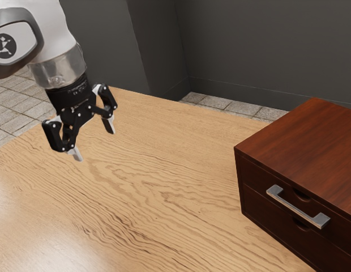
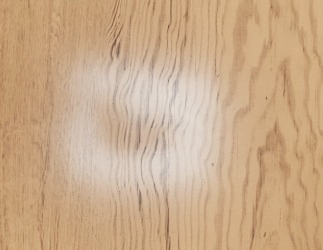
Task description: Pull the drawer handle with one arm to open the drawer
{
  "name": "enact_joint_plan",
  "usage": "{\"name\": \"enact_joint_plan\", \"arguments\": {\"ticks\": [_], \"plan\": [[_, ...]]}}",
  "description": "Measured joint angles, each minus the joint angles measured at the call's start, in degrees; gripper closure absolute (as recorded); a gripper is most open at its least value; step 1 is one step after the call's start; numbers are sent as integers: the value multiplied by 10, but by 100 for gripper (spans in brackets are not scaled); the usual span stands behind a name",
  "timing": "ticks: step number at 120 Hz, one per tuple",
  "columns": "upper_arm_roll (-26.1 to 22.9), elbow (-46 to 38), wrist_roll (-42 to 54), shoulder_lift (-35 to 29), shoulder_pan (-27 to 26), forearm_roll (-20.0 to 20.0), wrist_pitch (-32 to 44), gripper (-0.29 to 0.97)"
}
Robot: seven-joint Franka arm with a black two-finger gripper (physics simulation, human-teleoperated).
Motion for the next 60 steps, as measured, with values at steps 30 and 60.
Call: {"name": "enact_joint_plan", "arguments": {"ticks": [30,60], "plan": [[1,-8,-19,-2,-100,0,-20,0],[105,-20,-51,24,-337,2,39,0]]}}
